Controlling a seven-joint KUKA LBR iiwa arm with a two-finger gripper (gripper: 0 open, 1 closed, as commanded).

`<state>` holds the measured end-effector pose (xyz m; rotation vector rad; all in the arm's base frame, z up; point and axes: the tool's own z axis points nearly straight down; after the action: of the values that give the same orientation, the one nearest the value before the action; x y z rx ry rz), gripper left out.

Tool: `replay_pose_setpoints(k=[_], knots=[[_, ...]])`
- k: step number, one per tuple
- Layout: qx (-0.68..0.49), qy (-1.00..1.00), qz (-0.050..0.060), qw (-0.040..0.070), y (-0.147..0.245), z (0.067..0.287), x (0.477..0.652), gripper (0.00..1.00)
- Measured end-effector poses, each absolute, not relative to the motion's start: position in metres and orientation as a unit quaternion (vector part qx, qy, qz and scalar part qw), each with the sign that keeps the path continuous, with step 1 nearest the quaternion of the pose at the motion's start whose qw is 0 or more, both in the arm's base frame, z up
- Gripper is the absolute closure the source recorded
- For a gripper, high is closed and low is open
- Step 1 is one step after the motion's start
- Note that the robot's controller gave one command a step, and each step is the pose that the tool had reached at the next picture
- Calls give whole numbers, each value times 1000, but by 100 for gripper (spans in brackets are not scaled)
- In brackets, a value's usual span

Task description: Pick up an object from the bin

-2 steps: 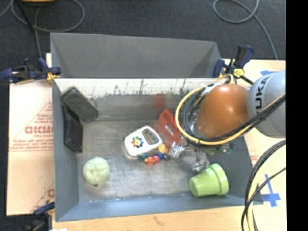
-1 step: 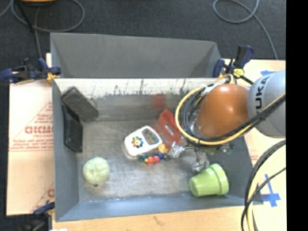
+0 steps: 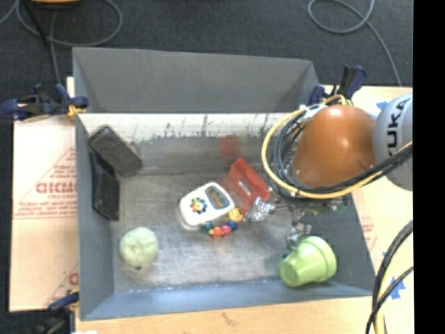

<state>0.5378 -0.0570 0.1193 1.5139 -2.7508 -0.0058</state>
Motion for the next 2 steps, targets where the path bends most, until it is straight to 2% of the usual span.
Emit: replay_pose_setpoints(k=[1,2], knots=[[483,-875,0,0,-56,134,541,0],[552,-834,0,-2,-72,161,553,0]])
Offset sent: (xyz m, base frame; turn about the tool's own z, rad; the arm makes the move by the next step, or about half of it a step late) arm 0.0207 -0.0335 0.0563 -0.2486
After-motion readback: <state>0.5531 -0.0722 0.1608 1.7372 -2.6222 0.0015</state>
